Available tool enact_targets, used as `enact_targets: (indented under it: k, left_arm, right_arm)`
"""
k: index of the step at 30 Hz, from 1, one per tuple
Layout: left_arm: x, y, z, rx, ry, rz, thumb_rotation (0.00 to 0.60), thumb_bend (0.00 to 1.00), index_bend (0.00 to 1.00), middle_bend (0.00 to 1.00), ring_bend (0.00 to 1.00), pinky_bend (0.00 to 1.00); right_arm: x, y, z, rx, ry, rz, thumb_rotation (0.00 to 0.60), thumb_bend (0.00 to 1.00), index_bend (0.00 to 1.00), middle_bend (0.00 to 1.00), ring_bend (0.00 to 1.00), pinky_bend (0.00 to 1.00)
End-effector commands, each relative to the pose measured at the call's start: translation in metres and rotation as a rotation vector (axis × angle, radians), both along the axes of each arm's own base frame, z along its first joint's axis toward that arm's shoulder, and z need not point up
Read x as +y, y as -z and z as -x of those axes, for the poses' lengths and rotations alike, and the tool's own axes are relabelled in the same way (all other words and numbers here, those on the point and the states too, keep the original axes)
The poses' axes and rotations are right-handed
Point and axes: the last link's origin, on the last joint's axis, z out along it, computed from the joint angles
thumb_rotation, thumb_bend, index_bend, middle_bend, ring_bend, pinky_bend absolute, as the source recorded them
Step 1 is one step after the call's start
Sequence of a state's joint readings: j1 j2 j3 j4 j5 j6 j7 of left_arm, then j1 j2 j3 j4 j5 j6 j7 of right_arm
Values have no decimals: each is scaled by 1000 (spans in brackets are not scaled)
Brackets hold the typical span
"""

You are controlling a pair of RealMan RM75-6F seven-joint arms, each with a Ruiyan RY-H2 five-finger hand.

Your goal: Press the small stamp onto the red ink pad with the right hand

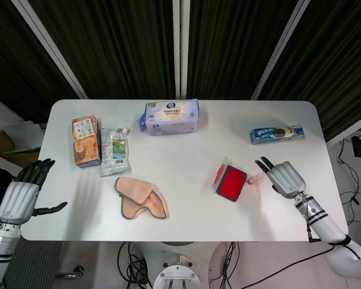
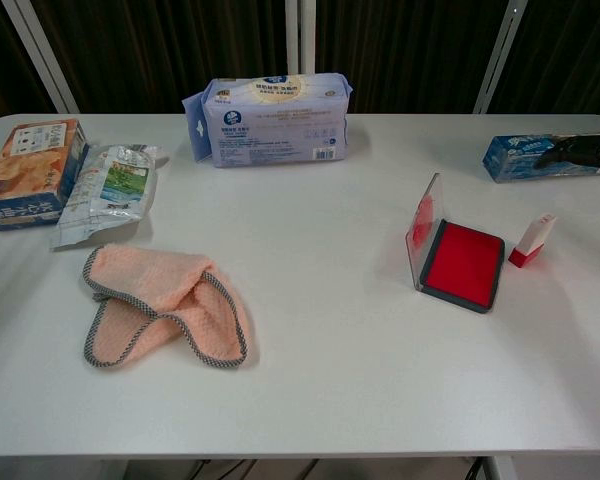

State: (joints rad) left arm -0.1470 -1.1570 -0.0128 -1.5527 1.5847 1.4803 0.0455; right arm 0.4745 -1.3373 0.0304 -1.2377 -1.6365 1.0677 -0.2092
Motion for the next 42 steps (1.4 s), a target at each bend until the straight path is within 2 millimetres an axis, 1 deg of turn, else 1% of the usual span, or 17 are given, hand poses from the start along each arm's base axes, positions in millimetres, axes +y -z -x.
enact_targets:
  k: [1,5,8,11,21,31,42]
  left_arm:
    - [0,0,0,1,-1,1,352,23,11,77,77,172]
    - [2,0,0,1,-1,3,356,24,11,77,77,172]
    - [2,0,0,2,-3,5,385,28,11,77,77,172]
    - [3,0,0,6,-9,9,395,29,11,77,77,172]
    - [3,0,0,1,-9,13,395,30,11,77,77,172]
    - [2,-1,2,-4,-13,10,395,29,11,77,77,172]
    - [3,-2,3,-3,-12,10,395,28,11,77,77,172]
  right_arm:
    - [-3,6,0,-3,0,-12,600,92,213,194,723,990]
    - [-8,14,2,-4,5,-28,600,95,227,203,723,990]
    - [-12,18,1,-34,11,-34,600,114,253,206,726,990]
    - [-14,21,1,-48,9,-41,600,126,292,216,733,990]
    - [-18,36,0,-108,9,-41,600,156,354,287,732,990]
    - [-20,44,-1,-134,3,-41,600,183,424,368,733,990]
    - [-22,49,-1,-149,5,-41,600,218,471,403,741,990]
